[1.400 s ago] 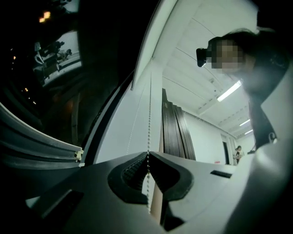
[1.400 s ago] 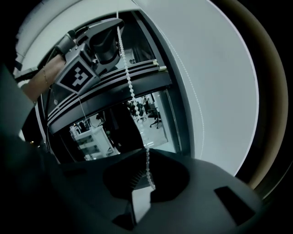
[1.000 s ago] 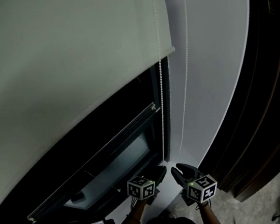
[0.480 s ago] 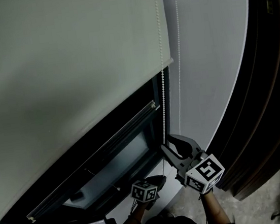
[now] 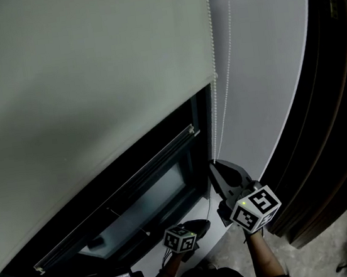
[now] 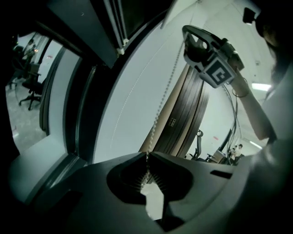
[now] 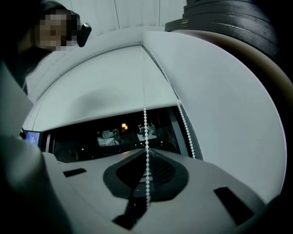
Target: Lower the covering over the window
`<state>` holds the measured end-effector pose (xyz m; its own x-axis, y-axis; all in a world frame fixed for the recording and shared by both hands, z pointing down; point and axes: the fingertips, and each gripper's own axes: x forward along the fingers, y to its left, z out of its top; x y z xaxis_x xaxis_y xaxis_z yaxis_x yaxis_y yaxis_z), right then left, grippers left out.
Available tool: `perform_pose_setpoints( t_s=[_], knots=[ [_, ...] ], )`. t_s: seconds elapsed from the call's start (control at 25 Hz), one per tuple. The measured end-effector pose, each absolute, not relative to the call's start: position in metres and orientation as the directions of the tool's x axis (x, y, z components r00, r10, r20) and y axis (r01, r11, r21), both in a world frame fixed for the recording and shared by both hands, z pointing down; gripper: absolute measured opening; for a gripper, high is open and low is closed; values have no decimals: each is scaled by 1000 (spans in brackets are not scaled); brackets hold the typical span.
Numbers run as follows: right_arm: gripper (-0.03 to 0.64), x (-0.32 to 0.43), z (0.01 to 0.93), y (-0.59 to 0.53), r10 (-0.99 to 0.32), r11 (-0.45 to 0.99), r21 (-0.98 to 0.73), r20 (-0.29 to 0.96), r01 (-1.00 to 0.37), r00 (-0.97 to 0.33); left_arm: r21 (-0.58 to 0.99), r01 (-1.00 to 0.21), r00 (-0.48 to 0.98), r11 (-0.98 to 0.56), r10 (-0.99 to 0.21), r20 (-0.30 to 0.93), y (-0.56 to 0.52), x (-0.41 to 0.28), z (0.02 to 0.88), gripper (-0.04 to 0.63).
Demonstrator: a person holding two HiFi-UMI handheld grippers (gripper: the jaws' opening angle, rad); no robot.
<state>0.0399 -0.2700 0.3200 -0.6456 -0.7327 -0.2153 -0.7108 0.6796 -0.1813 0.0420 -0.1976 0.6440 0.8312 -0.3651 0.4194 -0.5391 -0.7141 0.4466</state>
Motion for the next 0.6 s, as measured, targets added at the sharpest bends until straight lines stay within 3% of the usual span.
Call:
perform_pose_setpoints(
  t_s=[0.2, 0.36, 0.6],
  knots=[
    [21, 60, 325, -277, -753, 658, -206, -215, -724, -622, 368, -548, 836, -751, -479, 268, -220, 41, 590, 21],
    [21, 58, 400, -283, -787, 608, -208, -28, -766, -617, 318, -528, 846, -787, -522, 112, -243, 36, 519, 35],
    [21, 47, 549, -264, -744, 537, -337, 243, -773, -622, 227, -450, 869, -864, -482, -109, -250, 54, 413, 83]
  ],
)
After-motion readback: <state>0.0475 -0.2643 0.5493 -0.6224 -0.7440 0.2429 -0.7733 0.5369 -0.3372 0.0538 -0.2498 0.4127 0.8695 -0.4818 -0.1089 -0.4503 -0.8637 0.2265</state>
